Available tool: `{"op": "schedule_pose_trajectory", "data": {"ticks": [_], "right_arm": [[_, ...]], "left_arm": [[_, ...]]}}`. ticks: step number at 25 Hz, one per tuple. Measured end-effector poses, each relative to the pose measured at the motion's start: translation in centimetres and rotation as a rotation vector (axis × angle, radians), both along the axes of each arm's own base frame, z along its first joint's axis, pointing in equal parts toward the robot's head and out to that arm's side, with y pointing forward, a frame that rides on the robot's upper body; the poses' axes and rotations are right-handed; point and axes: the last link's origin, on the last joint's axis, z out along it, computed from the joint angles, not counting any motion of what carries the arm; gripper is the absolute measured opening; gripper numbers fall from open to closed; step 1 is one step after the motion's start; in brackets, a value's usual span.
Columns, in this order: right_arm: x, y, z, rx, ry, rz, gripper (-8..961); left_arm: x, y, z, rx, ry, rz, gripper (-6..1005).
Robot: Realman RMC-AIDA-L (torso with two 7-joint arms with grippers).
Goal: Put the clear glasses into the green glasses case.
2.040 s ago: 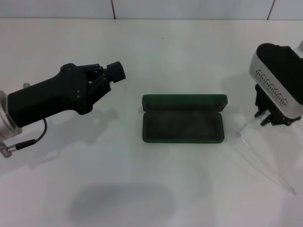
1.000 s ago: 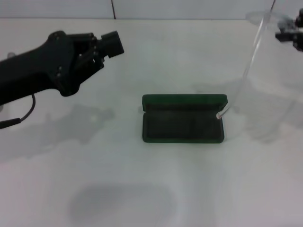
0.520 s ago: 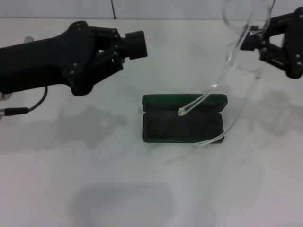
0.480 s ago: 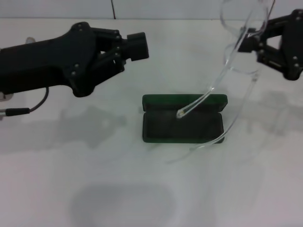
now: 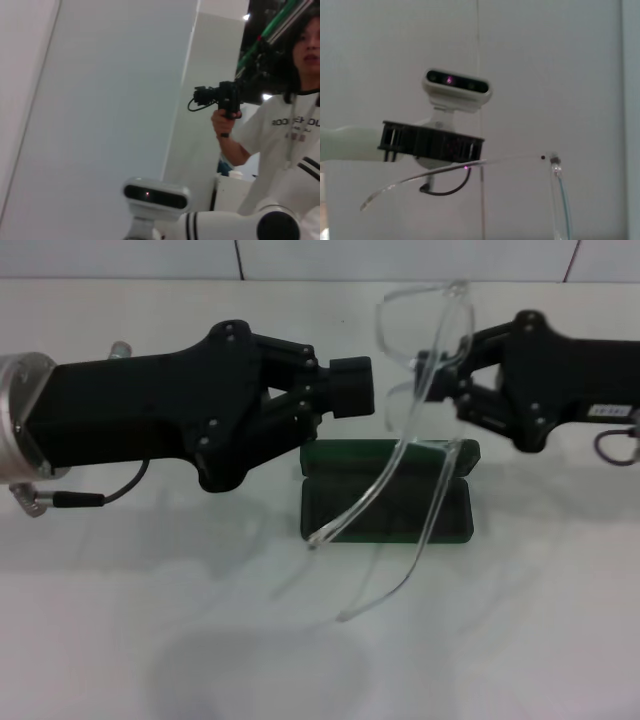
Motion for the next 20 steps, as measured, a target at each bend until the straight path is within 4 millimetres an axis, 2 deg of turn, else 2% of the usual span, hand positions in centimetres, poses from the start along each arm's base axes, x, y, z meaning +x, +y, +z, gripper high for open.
{"op": "schedule_pose_trajectory", "data": {"ticks": [11,20], "right_arm": [[-1.4,0.3,-2.9,-0.067,-0.025,0.036,111],[-2.3,0.2,-3.6,-0.083,-0.016,0.067,111]], "left_arm": [[0.0,-0.1,-0.3,-0.012,-0.002,-0.001,45],[-0.3,0.2,-0.9,-0.029,-0.004,0.016,45]]}}
